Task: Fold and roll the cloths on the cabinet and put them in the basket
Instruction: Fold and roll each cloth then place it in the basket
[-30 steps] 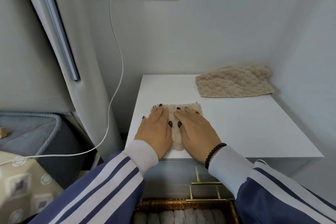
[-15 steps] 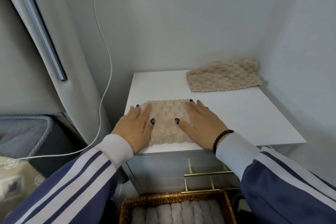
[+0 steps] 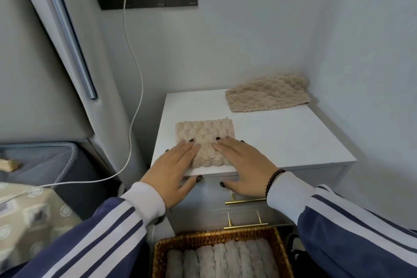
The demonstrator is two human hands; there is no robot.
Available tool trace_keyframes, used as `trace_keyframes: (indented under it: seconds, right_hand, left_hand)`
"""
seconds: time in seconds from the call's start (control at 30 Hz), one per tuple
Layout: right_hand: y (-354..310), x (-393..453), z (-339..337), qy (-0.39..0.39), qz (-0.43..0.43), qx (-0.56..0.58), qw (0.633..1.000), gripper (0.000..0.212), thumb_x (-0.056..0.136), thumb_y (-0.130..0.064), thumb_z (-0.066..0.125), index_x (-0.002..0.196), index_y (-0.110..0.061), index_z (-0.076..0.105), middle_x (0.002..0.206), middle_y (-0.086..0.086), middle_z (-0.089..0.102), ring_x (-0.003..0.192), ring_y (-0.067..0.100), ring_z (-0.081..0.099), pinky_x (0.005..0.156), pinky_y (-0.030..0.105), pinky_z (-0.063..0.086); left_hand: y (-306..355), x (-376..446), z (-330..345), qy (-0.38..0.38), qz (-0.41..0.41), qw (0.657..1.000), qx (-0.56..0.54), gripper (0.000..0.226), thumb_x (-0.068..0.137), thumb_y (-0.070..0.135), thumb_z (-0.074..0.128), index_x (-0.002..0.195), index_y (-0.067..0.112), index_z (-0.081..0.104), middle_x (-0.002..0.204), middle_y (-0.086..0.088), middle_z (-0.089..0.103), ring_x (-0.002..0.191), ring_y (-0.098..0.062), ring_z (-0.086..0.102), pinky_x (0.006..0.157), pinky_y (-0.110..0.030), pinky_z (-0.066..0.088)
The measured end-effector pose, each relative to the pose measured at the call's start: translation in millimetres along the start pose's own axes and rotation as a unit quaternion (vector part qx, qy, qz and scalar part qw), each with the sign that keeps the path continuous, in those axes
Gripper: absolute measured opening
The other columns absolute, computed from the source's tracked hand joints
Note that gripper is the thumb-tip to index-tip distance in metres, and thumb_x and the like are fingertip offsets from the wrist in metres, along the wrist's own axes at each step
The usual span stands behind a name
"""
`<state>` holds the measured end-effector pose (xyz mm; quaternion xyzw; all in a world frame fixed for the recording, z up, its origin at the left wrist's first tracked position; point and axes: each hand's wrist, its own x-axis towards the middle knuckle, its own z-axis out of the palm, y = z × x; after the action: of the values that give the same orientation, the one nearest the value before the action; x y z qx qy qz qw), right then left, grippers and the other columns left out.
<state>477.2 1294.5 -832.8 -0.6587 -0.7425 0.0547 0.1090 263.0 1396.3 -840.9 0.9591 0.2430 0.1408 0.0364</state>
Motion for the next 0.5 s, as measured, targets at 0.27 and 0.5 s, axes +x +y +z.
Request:
trace_keyframes:
  seconds: [0.27,0.5]
  right_hand:
    - [-5,-14,0,0.078,0.008,0.024,0.997,0.059,0.087,-0.024,0.065,0.142,-0.022,0.041,0.143,0.001,0.045,0.135,0.019,0.037,0.11,0.033,0.033]
    - [0,-27,3,0.188,-0.077,-0.05,0.978,0.044,0.06,-0.004,0.079,0.101,-0.013,0.069,0.096,0.0,0.07,0.093,0.02,0.064,0.077,0.031,0.054]
  left_hand:
    - [7,-6,-1,0.049,0.038,0.997,0.035,0.077,0.059,0.019,0.088,0.129,0.013,0.056,0.116,-0.004,0.068,0.106,-0.028,0.065,0.087,-0.043,0.054]
    - [3,-7,-9,0.156,0.093,0.982,0.052,0.033,0.073,0.023,0.067,0.105,0.018,0.073,0.094,0.006,0.074,0.094,-0.011,0.065,0.1,-0.035,0.038]
